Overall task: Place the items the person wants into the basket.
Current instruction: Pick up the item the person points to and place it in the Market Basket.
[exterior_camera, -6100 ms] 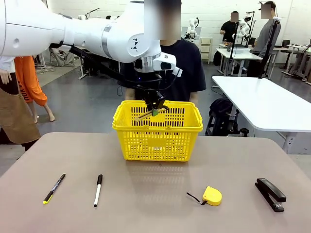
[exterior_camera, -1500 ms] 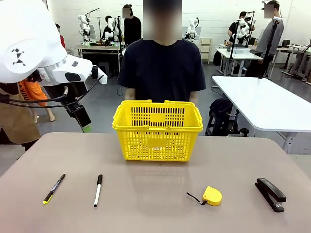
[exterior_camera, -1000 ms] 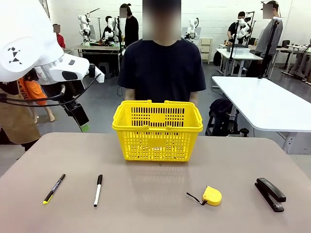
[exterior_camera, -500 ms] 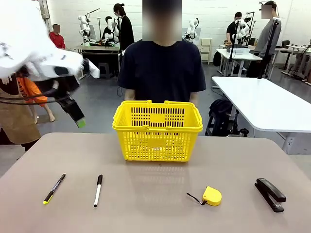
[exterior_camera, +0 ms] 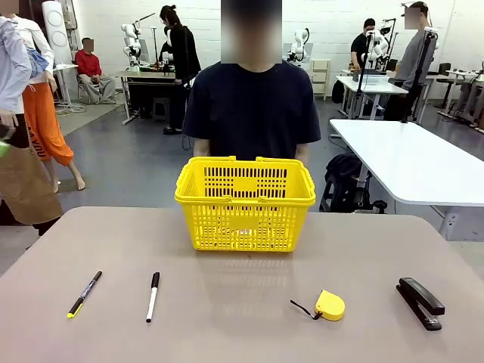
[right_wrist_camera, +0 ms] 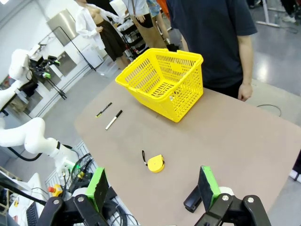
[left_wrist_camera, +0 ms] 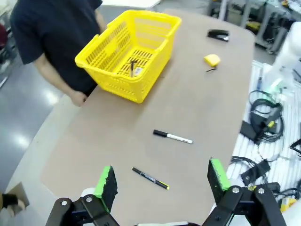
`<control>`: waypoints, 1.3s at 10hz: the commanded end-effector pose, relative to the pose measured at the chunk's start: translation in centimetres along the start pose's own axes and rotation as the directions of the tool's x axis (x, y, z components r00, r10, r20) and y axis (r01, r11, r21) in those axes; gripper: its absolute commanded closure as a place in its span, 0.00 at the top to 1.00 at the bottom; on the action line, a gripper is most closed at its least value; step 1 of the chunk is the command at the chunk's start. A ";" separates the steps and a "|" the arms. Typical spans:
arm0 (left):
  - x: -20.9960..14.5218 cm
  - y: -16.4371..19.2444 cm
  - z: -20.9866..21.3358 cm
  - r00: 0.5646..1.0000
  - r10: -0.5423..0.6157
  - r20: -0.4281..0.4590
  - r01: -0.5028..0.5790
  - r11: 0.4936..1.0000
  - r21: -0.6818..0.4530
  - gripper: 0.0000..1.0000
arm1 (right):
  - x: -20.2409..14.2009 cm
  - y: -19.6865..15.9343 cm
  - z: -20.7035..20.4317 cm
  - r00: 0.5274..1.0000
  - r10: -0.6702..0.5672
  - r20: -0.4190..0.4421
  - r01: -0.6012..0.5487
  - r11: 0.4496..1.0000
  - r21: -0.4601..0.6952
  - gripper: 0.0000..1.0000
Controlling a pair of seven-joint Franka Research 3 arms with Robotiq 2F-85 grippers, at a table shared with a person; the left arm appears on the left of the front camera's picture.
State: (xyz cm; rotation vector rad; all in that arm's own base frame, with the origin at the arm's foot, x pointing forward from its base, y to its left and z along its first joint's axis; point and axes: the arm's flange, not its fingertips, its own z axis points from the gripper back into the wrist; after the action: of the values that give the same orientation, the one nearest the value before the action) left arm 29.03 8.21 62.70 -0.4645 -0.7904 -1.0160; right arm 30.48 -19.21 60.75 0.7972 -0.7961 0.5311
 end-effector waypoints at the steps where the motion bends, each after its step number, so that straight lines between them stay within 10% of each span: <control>1: -1.1 2.4 1.7 0.999 0.005 -0.035 -0.007 0.998 -0.064 1.00 | 0.3 -0.1 -0.1 1.000 0.014 0.026 -0.015 1.000 0.015 1.00; 13: -1.6 5.7 1.6 0.994 -0.048 -0.101 0.040 0.996 -0.081 1.00 | 0.3 -0.1 -0.1 1.000 0.014 0.026 -0.015 1.000 0.015 1.00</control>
State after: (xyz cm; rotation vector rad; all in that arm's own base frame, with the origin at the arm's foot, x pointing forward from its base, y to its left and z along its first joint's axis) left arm 32.98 12.82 62.56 -0.4573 -0.6622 -1.0894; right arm 30.45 -19.23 60.76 0.7962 -0.7968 0.5311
